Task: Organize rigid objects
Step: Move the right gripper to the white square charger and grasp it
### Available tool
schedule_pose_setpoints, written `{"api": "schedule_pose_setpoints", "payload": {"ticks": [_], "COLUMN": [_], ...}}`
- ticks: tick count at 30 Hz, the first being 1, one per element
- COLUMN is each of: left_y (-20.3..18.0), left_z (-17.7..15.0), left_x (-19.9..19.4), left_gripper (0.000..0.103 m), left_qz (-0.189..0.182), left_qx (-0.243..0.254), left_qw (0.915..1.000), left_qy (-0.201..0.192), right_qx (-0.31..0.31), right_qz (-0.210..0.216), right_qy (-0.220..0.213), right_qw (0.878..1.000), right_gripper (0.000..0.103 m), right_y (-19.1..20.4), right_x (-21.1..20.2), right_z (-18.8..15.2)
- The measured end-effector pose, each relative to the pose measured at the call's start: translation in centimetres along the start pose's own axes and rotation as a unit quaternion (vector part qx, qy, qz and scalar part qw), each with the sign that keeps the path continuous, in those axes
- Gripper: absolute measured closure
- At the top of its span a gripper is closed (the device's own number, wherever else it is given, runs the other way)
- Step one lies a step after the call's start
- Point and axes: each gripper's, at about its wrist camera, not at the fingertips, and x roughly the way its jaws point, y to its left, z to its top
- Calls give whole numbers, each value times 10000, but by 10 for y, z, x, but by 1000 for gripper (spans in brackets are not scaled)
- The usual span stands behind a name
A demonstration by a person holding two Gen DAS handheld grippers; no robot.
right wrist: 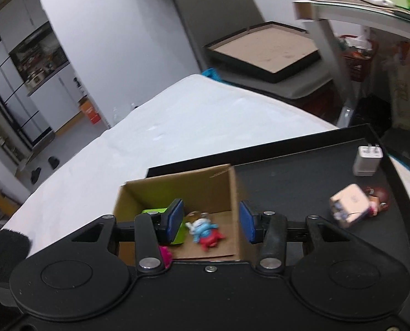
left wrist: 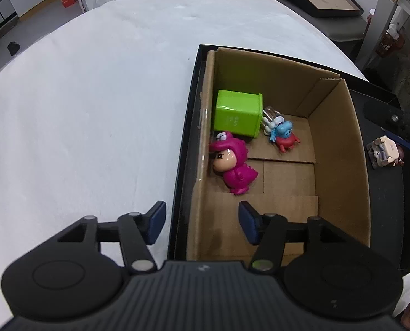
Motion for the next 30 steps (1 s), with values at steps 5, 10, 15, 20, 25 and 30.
{"api": "schedule_pose_setpoints", "payload": {"ticks": [5, 10, 15, 20, 25, 30], "left_y": [-9, -16, -19, -28, -38, -45], "left_z": [2, 1, 1, 5, 12, 16], "left_x": [-4, -6, -4, -5, -6, -1], "left_gripper": [40, 37, 36, 36, 36, 35], "left_qz": [91, 201, 314, 455, 564, 745], "left_qx": [9, 107, 84, 128, 207, 355], "left_qw": [10000, 9997, 9995, 9989, 9982, 9966], "left_qy": [-11, -16, -19, -42, -45, 1], "right_qx": [48, 2, -26, -529, -641, -456], "right_qz": [-224, -435, -804, -1232, -1329, -1409], "right_qy": [-92, -101, -155, -304, -244, -99], "right_qw": [9997, 9990, 9966, 9905, 9888, 9889], "right_gripper": [54, 53, 53, 46, 46, 46], "right_y": [-21, -40, -63, -64, -73, -92], "right_x": [-2, -1, -1, 3, 14, 26], "right_z": [2, 0, -1, -5, -7, -7]}}
